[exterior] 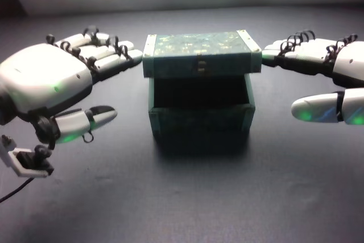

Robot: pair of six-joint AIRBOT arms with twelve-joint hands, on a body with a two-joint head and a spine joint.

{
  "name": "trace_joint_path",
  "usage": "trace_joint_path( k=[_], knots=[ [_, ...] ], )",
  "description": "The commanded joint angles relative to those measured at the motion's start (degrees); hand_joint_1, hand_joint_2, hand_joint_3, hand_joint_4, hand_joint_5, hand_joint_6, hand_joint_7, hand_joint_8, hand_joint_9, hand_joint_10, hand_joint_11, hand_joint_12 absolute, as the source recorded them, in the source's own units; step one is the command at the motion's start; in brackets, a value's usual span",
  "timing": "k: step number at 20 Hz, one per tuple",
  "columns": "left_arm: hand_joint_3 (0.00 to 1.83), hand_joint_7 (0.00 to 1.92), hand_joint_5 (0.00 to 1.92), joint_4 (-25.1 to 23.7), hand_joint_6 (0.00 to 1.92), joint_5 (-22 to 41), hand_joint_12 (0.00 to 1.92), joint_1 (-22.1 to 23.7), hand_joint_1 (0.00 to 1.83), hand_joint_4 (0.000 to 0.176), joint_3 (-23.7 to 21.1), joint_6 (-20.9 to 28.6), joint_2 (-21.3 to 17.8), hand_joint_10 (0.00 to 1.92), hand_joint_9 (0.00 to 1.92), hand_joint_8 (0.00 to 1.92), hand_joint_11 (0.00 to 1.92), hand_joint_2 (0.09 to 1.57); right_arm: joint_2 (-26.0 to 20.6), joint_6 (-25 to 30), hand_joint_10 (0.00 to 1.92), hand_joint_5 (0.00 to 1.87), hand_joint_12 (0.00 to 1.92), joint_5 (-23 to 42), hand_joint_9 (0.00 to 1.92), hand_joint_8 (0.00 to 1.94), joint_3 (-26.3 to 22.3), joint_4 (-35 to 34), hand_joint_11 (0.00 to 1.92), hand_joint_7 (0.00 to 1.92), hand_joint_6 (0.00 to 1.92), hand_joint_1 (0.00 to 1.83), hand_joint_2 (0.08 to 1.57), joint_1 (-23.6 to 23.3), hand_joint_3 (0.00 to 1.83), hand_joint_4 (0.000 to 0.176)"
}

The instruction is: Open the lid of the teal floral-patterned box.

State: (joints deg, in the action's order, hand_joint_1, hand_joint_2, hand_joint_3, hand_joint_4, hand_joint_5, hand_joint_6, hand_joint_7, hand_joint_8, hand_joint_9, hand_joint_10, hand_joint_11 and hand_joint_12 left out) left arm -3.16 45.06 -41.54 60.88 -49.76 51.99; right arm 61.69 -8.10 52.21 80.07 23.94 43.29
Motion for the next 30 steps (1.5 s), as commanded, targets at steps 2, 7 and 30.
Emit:
trace_joint_path(
  k=[2,7,30],
  knots=[
    [0.00,0.11,0.03,0.86,0.00,10.77,0.34,1.03,0.37,0.000,0.16,-1.02,0.35,0.01,0.17,0.00,0.02,1.44,1.13,0.13,0.01,0.08,0.01,10.09,0.03,0.01,0.64,-4.34,0.03,0.05,0.02,0.00,1.31,-0.81,0.01,0.000],
    [0.00,0.10,0.10,3.13,0.00,9.77,0.23,3.66,0.35,0.000,2.56,-2.47,3.08,0.00,0.10,0.00,0.01,1.36,4.47,-0.09,0.00,0.09,0.00,12.05,0.02,0.01,4.34,-10.70,0.00,0.06,0.01,0.00,1.27,-1.52,0.00,0.000],
    [0.00,0.08,0.09,14.91,0.00,0.56,0.14,11.33,0.54,0.000,10.38,-14.25,4.38,0.00,0.08,0.00,0.02,1.41,4.57,-0.58,0.01,0.14,0.03,-5.21,0.06,0.00,13.71,-6.51,0.05,0.11,0.00,0.00,1.40,-9.60,0.01,0.000]
  ],
)
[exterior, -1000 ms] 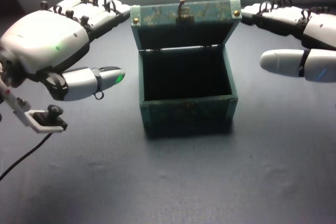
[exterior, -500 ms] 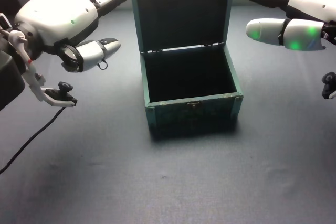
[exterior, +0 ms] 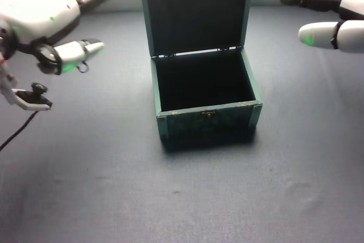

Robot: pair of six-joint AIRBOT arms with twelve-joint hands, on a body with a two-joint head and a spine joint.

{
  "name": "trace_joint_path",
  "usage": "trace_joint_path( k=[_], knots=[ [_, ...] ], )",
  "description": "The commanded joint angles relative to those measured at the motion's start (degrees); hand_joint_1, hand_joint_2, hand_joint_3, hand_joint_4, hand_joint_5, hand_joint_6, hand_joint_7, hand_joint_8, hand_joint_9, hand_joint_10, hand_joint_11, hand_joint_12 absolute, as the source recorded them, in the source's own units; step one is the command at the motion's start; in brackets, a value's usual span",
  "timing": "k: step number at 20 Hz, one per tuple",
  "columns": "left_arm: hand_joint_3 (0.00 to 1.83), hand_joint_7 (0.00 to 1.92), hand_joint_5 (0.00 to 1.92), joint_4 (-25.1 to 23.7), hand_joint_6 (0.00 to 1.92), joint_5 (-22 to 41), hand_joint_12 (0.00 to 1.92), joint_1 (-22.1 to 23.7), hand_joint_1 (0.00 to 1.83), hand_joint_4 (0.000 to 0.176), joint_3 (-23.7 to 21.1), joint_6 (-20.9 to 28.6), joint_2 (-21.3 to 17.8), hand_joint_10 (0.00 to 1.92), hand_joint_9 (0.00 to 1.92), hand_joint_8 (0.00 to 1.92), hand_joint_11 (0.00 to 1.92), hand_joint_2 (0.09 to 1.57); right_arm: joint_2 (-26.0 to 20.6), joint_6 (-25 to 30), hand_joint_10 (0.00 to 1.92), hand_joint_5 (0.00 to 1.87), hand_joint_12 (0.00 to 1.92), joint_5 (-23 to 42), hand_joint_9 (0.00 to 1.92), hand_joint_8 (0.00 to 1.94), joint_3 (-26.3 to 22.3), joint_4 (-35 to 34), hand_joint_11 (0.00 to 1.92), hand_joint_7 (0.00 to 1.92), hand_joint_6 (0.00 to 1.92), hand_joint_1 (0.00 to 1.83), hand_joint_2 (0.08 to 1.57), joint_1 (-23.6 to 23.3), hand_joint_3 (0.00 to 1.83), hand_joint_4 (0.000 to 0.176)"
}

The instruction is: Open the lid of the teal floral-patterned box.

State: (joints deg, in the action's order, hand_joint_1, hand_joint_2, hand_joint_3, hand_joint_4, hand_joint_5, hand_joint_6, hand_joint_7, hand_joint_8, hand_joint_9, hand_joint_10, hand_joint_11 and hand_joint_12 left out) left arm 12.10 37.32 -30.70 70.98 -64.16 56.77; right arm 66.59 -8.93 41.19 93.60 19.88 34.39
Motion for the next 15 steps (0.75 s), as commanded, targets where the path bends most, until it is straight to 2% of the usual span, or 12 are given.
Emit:
trace_joint_path(
  k=[1,2,3,5,7,8,10,11,12,13,14,15],
  knots=[
    [0.00,0.07,0.08,0.22,0.00,10.28,0.13,-0.52,0.52,0.000,-0.72,0.17,-1.30,0.00,0.07,0.00,0.00,1.41,-0.70,0.00,0.01,0.14,0.02,6.56,0.06,0.00,-0.28,-3.15,0.04,0.11,0.00,0.00,1.39,-0.71,0.01,0.000],
    [0.00,0.06,0.08,0.81,0.00,15.31,0.13,-2.90,0.48,0.000,-3.49,0.37,-3.47,0.00,0.06,0.00,0.00,1.41,-1.28,-0.73,0.00,0.13,0.02,9.12,0.04,0.00,-1.92,-5.23,0.03,0.09,0.00,0.00,1.37,-0.70,0.00,0.009],
    [0.00,0.06,0.06,0.85,0.00,19.23,0.11,-4.72,0.45,0.000,-5.54,1.06,-4.89,0.00,0.05,0.00,0.00,1.42,-1.91,-1.37,0.00,0.12,0.01,11.77,0.03,0.00,-3.42,-6.79,0.02,0.07,0.00,0.00,1.33,-0.67,0.00,0.030],
    [0.00,0.09,0.05,0.68,0.00,29.64,0.12,-9.37,0.40,0.000,-8.96,6.24,-7.31,0.01,0.07,0.01,0.02,1.41,-3.81,-3.45,0.01,0.15,0.03,18.97,0.07,0.01,-7.77,-9.35,0.06,0.11,0.01,0.00,1.36,0.18,0.00,0.000],
    [0.00,0.17,0.11,0.81,0.00,38.85,0.21,-13.86,0.60,0.000,-9.50,13.41,-7.64,0.00,0.15,0.00,0.08,1.37,-6.11,-5.61,0.01,0.16,0.03,25.43,0.06,0.01,-11.76,-10.36,0.05,0.12,0.01,0.00,1.39,0.73,0.01,0.000],
    [0.00,0.14,0.10,0.76,0.00,43.06,0.25,-15.80,0.67,0.000,-9.61,16.30,-7.63,0.00,0.11,0.00,0.01,1.38,-7.39,-6.33,0.00,0.15,0.02,29.59,0.04,0.00,-13.90,-10.88,0.03,0.10,0.00,0.00,1.37,1.60,0.00,0.000],
    [0.00,0.09,0.09,-0.12,0.00,49.62,0.17,-18.98,0.63,0.000,-11.26,18.66,-8.48,0.00,0.06,0.00,0.00,1.36,-10.40,-8.41,0.01,0.19,0.05,38.80,0.10,0.01,-18.28,-12.89,0.09,0.15,0.01,0.00,1.37,4.73,0.00,0.017],
    [0.00,0.06,0.09,-0.51,0.00,52.20,0.05,-20.00,0.60,0.000,-12.42,18.69,-9.09,0.00,0.03,0.00,0.00,1.34,-11.29,-8.87,0.00,0.17,0.05,42.14,0.08,0.00,-19.88,-13.36,0.07,0.13,0.00,0.00,1.38,5.73,0.00,0.000],
    [0.00,0.03,0.04,-0.73,0.00,55.21,0.01,-21.14,0.59,0.000,-13.37,18.78,-9.45,0.00,0.01,0.00,0.00,1.36,-11.52,-8.87,0.00,0.13,0.01,45.25,0.02,0.00,-20.88,-13.80,0.01,0.06,0.00,0.00,1.42,6.89,0.02,0.006],
    [0.00,0.01,0.01,-0.67,0.00,56.60,0.01,-21.93,0.47,0.000,-13.57,19.13,-9.39,0.00,0.00,0.00,0.01,1.36,-11.32,-8.87,0.01,0.15,0.01,47.62,0.05,0.01,-21.36,-14.14,0.02,0.09,0.01,0.03,1.45,7.93,0.01,0.000],
    [0.00,0.01,0.01,-0.29,0.00,58.40,0.00,-23.03,0.51,0.000,-13.54,20.26,-8.98,0.00,0.01,0.00,0.00,1.35,-11.02,-8.87,0.01,0.16,0.01,49.50,0.05,0.01,-21.64,-14.46,0.02,0.09,0.01,0.04,1.45,8.87,0.01,0.008],
    [0.00,0.04,0.05,-0.07,0.01,59.29,0.02,-23.71,0.38,0.000,-13.44,21.21,-8.74,0.01,0.04,0.01,0.04,1.32,-10.72,-8.87,0.02,0.20,0.05,51.17,0.12,0.02,-21.98,-14.58,0.08,0.14,0.01,0.17,1.49,9.66,0.01,0.000]
  ],
)
